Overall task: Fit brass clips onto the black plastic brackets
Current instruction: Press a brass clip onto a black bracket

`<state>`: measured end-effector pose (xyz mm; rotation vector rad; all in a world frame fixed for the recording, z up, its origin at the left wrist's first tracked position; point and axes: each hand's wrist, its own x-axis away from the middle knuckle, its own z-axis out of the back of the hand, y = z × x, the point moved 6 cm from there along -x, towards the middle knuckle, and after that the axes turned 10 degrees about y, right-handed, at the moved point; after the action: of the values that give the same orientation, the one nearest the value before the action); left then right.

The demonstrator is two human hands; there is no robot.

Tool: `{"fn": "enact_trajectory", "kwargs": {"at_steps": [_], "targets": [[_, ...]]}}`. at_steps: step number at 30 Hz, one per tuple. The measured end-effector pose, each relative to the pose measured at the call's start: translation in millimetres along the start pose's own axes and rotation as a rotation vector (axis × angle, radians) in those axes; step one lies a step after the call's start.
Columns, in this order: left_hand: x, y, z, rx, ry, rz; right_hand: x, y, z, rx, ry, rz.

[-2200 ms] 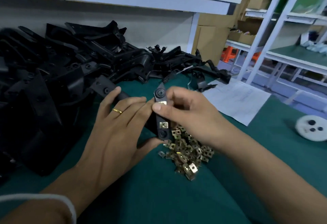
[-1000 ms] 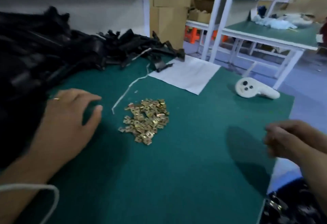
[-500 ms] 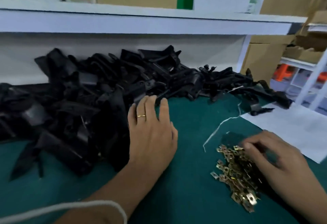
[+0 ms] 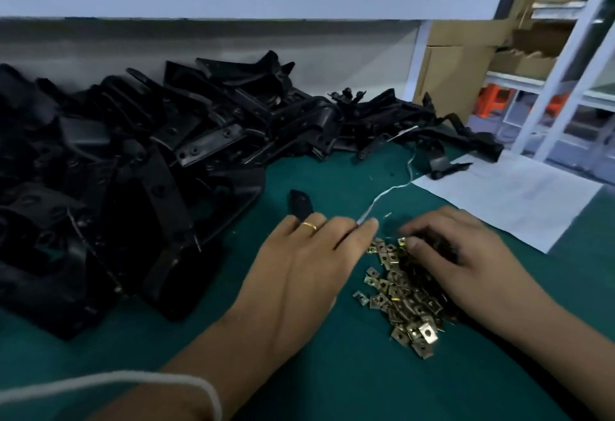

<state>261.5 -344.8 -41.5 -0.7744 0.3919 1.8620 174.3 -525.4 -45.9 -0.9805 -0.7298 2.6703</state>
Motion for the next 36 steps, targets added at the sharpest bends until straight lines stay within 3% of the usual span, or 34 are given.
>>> {"fn": "enact_trajectory", "kwargs": {"at_steps": [6, 13, 16, 20, 23, 31, 36], "targets": [[10, -37, -21, 0.244, -0.071, 0.366, 7, -5, -9, 0.102, -0.127, 0.054], [10, -40, -28, 0.531, -0.132, 0.448, 0, -16, -4, 0.15, -0.018, 0.118], [10, -38, -27, 0.574, -0.211, 0.4, -7, -17, -6, 0.17, -0.144, 0.101], [12, -35, -32, 0.241, -0.294, 0.305, -26, -18, -7, 0.212, -0.315, 0.037], [14, -33, -33, 0.162, -0.268, 0.283, -30, -23, -16, 0.167, -0.357, 0.024], [9, -22, -21, 0.28, -0.285, 0.235, -20, -13, -19, 0.087, -0.411, 0.044], [12, -32, -21, 0.69, -0.384, 0.402, -15, -13, -20, -0.018, -0.356, 0.087]]}}
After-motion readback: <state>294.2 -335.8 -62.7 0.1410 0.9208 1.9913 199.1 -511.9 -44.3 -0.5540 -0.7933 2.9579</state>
